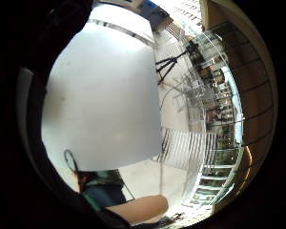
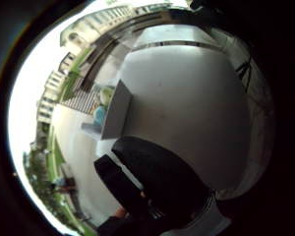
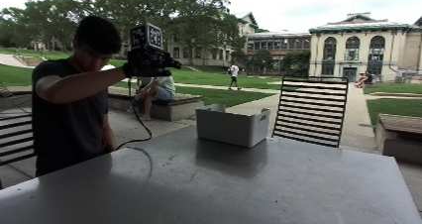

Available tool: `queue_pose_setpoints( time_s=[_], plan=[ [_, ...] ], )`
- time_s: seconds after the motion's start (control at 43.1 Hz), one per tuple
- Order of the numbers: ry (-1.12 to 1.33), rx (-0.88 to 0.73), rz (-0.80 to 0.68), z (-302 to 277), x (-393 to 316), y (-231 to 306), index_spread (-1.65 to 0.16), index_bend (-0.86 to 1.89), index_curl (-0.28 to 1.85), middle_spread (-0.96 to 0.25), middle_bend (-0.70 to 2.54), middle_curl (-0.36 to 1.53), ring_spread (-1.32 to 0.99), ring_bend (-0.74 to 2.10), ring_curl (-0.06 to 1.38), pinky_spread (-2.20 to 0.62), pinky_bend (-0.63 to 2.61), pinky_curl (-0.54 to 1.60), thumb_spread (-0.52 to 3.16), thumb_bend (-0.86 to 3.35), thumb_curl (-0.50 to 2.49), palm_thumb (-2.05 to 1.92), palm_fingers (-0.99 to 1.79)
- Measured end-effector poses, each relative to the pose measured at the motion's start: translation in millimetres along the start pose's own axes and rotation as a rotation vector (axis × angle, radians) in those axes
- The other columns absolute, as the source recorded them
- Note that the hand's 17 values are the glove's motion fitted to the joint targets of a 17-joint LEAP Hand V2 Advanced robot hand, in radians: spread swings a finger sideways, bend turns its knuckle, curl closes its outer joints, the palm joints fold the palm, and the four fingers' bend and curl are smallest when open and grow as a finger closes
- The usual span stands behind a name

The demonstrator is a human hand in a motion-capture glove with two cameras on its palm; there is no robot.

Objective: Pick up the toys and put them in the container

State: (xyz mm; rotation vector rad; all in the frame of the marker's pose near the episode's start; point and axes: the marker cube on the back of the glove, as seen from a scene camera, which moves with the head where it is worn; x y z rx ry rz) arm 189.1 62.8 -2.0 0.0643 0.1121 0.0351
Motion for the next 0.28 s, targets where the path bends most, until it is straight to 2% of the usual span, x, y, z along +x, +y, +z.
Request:
queue_pose_setpoints(
  time_s=[0.278],
  plan=[
    [-0.008, -0.019, -0.018, 27.6, 28.1, 10.4, -0.29, 0.21, 0.35, -0.05, 0.25, 0.49, -0.16, 0.29, 0.22, -0.06, 0.66, 0.24, 1.0, -0.12, 0.1, -0.18, -0.09]
  ],
)
